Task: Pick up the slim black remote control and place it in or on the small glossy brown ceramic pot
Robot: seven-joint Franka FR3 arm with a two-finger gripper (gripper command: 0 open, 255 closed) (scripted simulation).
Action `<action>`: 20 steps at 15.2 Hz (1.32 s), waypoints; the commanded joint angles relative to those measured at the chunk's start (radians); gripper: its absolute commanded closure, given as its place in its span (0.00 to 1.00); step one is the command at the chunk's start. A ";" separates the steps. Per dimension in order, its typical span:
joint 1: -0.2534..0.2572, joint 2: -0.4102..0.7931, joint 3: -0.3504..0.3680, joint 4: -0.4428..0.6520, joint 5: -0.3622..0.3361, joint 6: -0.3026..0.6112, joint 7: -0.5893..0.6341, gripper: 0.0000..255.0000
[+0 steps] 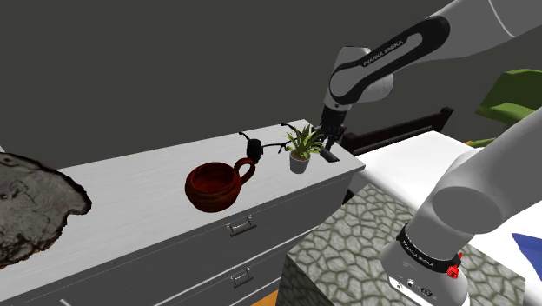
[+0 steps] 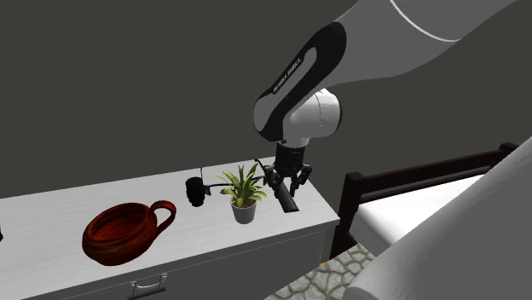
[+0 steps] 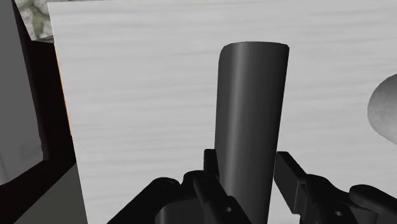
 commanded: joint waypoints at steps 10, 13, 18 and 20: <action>-0.009 -0.103 0.014 0.075 -0.019 -0.177 0.027 1.00; -0.010 -0.124 0.016 0.100 -0.022 -0.223 0.032 1.00; -0.011 -0.154 0.021 0.147 -0.026 -0.299 0.040 1.00; -0.012 -0.163 0.023 0.167 -0.026 -0.328 0.042 1.00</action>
